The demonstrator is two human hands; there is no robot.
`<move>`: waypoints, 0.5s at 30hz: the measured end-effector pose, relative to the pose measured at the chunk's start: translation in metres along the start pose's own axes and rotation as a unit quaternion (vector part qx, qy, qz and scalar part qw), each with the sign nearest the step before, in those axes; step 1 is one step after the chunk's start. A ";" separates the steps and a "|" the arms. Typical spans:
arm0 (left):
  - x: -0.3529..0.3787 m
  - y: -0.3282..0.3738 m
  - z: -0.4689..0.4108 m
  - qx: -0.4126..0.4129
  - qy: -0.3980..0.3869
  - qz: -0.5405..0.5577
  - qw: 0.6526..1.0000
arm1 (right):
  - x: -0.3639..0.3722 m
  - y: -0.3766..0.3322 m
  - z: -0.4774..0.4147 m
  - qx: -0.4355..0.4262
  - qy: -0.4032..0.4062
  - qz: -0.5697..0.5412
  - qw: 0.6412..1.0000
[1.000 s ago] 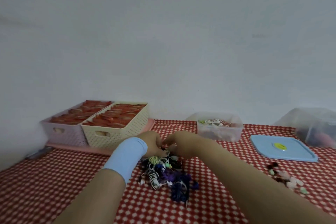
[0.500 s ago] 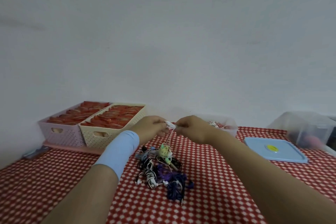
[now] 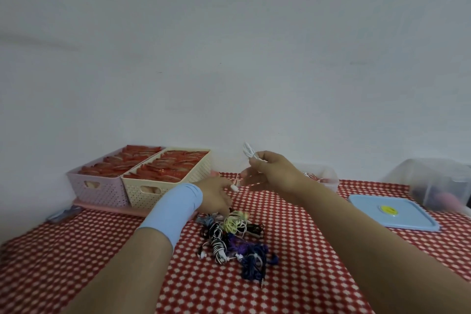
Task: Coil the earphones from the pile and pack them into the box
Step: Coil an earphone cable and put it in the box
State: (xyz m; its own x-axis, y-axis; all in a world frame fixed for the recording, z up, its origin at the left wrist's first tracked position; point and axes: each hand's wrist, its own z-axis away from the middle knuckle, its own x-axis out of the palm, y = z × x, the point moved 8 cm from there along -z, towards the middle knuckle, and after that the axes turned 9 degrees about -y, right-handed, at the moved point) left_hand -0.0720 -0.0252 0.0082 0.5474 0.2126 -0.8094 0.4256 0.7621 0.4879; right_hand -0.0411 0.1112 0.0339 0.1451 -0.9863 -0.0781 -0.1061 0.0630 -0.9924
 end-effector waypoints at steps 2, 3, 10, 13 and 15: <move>-0.010 0.007 0.004 0.031 0.055 0.019 0.998 | 0.002 -0.004 -0.001 0.001 -0.008 0.014 1.000; -0.016 0.011 0.006 0.054 0.093 0.041 0.993 | 0.003 -0.005 -0.002 0.001 -0.011 0.023 1.000; -0.017 0.036 0.001 0.098 0.155 0.134 0.974 | -0.034 -0.016 0.016 0.013 0.072 0.150 0.986; 0.002 0.061 -0.008 0.102 0.112 0.118 0.981 | -0.070 -0.007 0.037 0.082 0.076 0.322 0.940; 0.022 0.080 -0.017 0.110 0.057 0.113 0.986 | -0.093 0.004 0.053 0.112 0.074 0.357 0.924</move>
State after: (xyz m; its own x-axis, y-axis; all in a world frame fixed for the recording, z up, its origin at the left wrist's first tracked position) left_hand -0.0380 0.0511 0.0239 0.5667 0.4392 -0.6971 0.4544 0.5391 0.7091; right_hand -0.0025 0.2111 0.0316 -0.0221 -0.6896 -0.7238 0.0859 0.7200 -0.6886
